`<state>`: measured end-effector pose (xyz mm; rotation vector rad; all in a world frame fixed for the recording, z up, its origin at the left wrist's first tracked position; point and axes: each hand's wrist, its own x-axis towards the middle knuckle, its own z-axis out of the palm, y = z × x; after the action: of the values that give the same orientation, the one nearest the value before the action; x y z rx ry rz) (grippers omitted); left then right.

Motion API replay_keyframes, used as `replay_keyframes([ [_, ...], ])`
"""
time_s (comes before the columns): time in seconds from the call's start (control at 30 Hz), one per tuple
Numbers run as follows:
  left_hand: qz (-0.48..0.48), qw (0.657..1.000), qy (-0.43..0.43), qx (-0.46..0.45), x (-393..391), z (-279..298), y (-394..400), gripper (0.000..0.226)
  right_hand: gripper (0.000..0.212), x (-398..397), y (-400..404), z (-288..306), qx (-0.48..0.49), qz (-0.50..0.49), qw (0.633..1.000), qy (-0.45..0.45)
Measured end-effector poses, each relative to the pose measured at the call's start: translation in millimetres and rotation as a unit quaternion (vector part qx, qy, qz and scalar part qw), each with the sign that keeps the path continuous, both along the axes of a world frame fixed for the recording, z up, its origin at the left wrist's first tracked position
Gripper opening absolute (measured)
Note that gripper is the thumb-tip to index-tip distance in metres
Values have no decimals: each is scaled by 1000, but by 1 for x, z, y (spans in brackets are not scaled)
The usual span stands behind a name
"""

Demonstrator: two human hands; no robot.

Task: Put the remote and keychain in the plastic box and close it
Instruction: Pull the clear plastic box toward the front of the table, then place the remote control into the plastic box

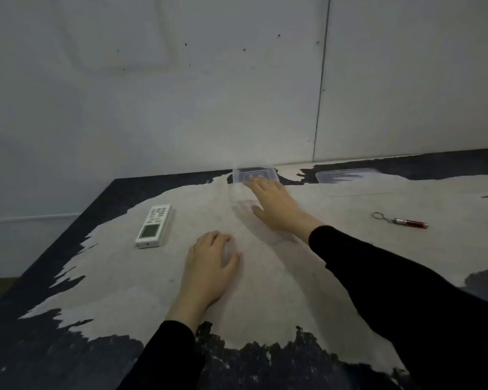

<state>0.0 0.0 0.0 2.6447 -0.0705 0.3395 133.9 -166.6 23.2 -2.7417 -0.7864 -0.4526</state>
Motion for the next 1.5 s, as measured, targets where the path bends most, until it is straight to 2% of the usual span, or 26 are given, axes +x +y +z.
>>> replay_keyframes([
  [0.17,-4,1000,-11,5,5,-4,2,46,49,5,13,2,43,-40,998,37],
  [0.33,-12,1000,-20,-21,4,-1,2,43,31,-30,-16,4,14,-59,998,25],
  [0.5,-8,998,-14,-54,5,0,3,35,33,-84,-66,2,31,-21,998,43],
  [0.67,8,998,-41,-51,5,2,4,25,15,-120,-105,-5,61,26,996,55],
  [0.83,92,988,-119,-46,2,10,20,22,10,-129,-125,-8,88,51,990,102],
  [0.9,145,981,-125,-43,3,11,29,26,14,-130,-127,-6,90,41,988,115],
  [1.03,231,970,-73,-21,9,10,53,49,28,-131,-125,-8,98,27,989,105],
  [1.13,253,967,-29,-9,17,8,66,51,20,-134,-125,-8,103,35,989,105],
  [1.23,281,959,-38,-15,25,8,75,54,12,-138,-125,-4,118,41,987,98],
  [1.37,305,950,-63,3,30,6,91,39,11,-135,-126,-4,125,33,987,94],
  [1.5,297,951,-82,-30,33,7,97,25,8,-131,-129,-3,105,25,991,85],
])
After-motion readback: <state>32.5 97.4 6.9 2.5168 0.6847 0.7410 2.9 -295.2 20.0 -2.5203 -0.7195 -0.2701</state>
